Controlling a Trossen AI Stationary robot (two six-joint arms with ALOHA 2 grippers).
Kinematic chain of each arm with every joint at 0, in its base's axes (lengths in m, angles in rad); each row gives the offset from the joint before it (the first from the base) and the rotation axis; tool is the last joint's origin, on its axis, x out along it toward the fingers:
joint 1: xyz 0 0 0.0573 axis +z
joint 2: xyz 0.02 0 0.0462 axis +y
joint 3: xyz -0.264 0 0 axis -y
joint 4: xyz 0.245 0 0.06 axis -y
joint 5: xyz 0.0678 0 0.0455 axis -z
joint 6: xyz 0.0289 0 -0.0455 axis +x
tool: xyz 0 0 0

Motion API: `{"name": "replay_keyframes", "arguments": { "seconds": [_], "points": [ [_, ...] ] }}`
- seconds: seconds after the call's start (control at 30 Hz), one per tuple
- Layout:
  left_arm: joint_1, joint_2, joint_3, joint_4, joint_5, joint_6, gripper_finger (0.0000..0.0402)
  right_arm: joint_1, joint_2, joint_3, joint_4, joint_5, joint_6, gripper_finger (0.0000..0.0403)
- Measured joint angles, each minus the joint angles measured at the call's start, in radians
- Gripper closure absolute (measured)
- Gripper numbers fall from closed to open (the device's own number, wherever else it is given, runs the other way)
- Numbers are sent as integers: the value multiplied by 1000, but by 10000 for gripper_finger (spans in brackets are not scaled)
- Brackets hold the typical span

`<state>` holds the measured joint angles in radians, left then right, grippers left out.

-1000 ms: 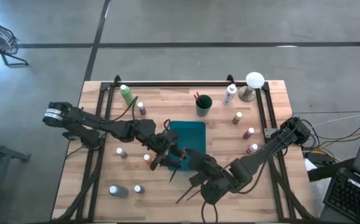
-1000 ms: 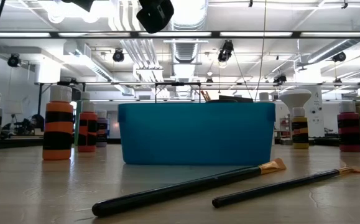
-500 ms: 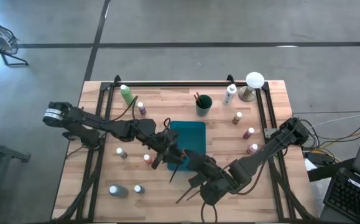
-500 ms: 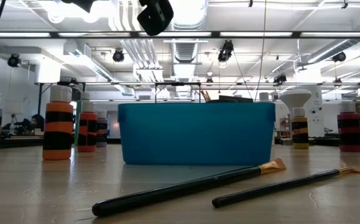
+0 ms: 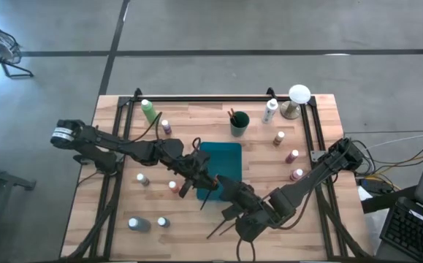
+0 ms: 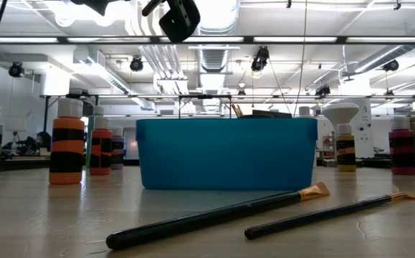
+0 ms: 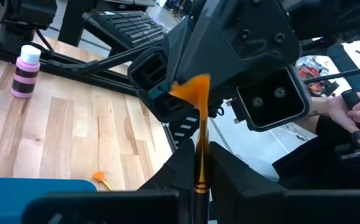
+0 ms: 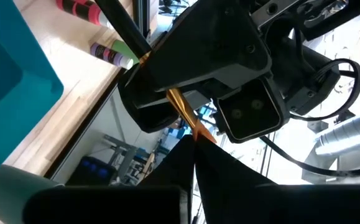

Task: Pick & Place Paint Supplies
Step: Put the gold paint brush into the green cup

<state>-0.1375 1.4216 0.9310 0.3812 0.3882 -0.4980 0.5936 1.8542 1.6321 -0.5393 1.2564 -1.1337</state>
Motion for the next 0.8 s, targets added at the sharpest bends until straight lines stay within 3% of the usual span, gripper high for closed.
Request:
{"name": "replay_keyframes", "arguments": {
  "seconds": [0.13,0.27,0.33,0.4,0.47,0.6,0.7,0.8],
  "points": [
    [0,0,0,-1,8,1,373,19,0,0,-3,22,0,392],
    [-2,0,0,-1,16,14,373,58,-7,0,-12,163,42,370],
    [-1,0,0,-1,15,26,373,83,-27,0,-37,184,151,354],
    [-1,0,0,-1,9,42,373,104,-62,0,-86,183,376,339],
    [-1,0,0,-1,-18,67,373,111,-113,0,-199,106,732,325],
    [-1,0,0,1,-96,204,373,49,-209,-24,-362,-239,1340,305],
    [-5,0,0,13,-207,337,373,-13,-259,-76,-357,-381,1515,298],
    [-17,0,1,27,-363,445,373,-45,-300,-136,-291,-412,1533,293]
  ]
}}
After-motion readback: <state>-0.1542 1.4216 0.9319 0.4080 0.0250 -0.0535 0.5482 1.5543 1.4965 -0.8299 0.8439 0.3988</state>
